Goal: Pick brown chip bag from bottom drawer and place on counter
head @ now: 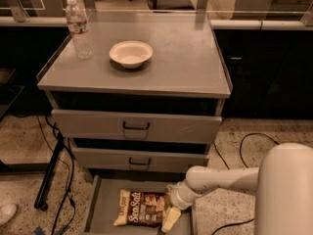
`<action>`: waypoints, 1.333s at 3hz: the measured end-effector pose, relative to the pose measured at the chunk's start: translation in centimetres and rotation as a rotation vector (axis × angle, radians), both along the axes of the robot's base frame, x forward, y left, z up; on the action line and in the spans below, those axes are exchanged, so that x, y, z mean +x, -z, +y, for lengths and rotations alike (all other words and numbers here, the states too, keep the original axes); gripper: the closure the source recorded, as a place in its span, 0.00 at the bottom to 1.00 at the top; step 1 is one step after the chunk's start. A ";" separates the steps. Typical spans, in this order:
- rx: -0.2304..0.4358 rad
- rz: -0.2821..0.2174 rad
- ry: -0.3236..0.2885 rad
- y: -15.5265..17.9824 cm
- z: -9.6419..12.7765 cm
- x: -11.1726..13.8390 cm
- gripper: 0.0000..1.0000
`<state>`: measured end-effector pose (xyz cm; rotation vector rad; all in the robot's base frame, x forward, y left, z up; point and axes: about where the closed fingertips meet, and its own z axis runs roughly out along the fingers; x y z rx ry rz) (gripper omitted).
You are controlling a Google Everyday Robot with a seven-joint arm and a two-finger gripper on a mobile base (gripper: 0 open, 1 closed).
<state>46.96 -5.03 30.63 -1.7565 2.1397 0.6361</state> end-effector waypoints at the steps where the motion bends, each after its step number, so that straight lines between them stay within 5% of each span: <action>1: 0.044 0.019 -0.022 6.2 3.0 2.4 0.00; 4: 0.106 0.044 -0.077 11.4 4.6 0.8 0.00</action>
Offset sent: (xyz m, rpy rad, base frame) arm 0.0382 0.0350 -0.0843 0.0634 0.0264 0.0132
